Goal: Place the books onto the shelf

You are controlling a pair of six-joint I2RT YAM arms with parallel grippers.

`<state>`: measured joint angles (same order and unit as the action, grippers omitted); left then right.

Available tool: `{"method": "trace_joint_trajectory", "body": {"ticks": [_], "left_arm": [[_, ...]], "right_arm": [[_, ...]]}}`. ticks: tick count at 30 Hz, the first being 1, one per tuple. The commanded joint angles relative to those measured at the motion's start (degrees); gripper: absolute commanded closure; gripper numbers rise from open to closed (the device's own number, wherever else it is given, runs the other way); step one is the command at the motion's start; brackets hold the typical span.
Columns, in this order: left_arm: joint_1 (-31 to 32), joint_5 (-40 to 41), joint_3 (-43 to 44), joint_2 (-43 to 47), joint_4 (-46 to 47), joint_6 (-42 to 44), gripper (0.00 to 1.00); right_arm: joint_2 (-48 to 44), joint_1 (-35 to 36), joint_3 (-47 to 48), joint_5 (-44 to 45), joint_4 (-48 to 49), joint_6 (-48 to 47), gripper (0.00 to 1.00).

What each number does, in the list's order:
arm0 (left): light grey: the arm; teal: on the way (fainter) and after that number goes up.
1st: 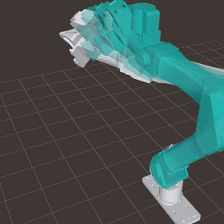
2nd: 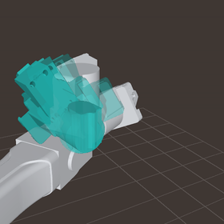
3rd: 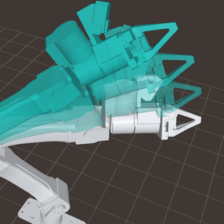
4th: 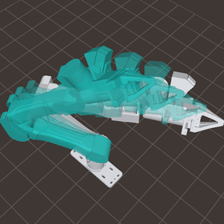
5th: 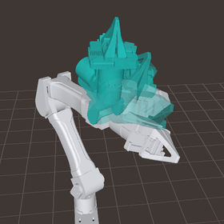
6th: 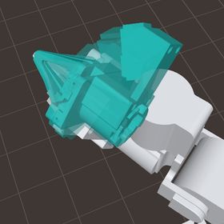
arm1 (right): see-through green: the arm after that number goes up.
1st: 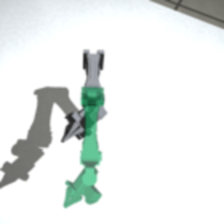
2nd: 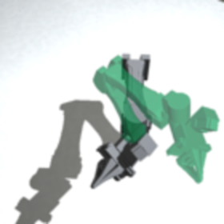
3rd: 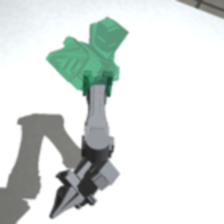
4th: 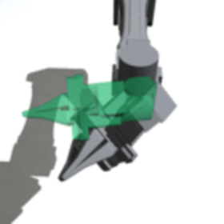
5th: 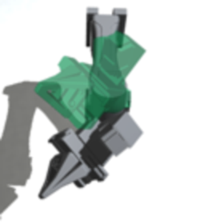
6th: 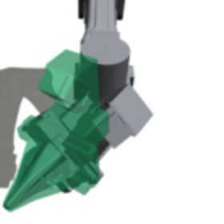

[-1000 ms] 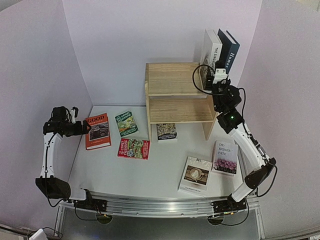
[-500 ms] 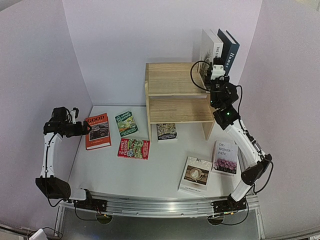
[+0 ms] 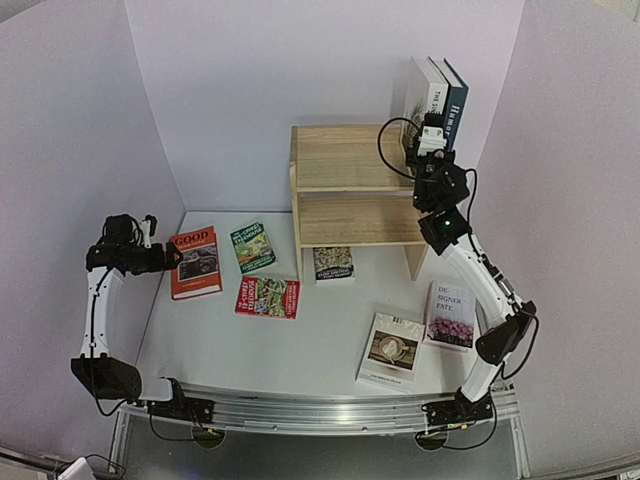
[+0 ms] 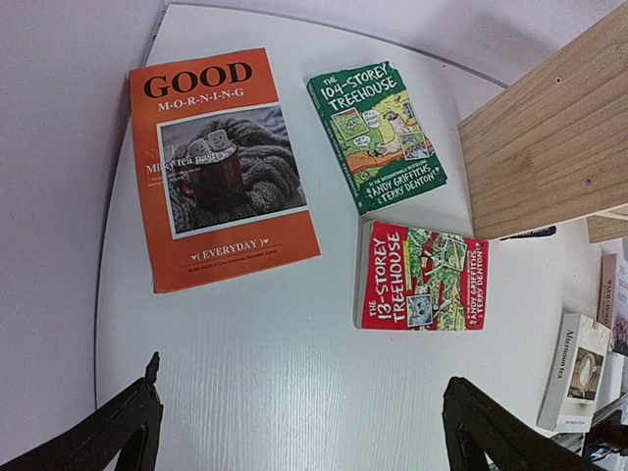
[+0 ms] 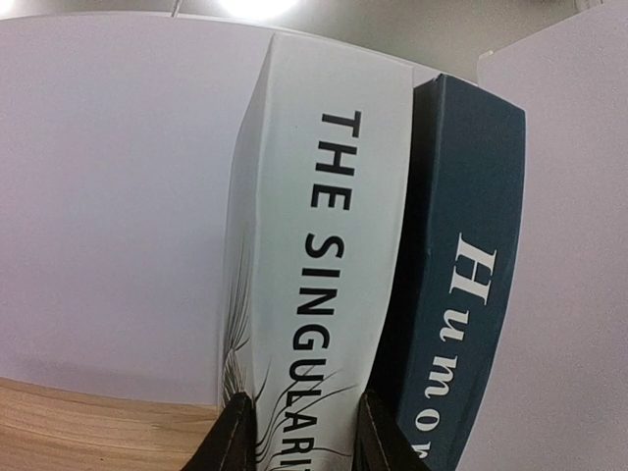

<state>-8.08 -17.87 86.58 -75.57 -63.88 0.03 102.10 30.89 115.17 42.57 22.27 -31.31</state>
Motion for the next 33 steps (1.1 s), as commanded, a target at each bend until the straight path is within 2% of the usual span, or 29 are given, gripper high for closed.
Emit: {"method": "trace_joint_trajectory", "body": {"ticks": [1, 12, 33], "left_arm": [[-0.05, -0.50, -0.36, 1.73, 1.72, 0.49, 0.00], [0.00, -0.90, -0.45, 1.56, 2.18, 0.49, 0.00], [-0.02, -0.91, -1.05, 1.73, 2.36, 0.47, 0.00]], "right_arm": [[-1.65, -0.21, -1.05, 1.91, 3.19, -0.58, 0.69], [-6.28, -0.13, -7.36, 1.72, 3.29, 3.23, 0.57], [-9.49, 2.70, -11.71, 1.54, 3.29, 4.41, 0.50]]}}
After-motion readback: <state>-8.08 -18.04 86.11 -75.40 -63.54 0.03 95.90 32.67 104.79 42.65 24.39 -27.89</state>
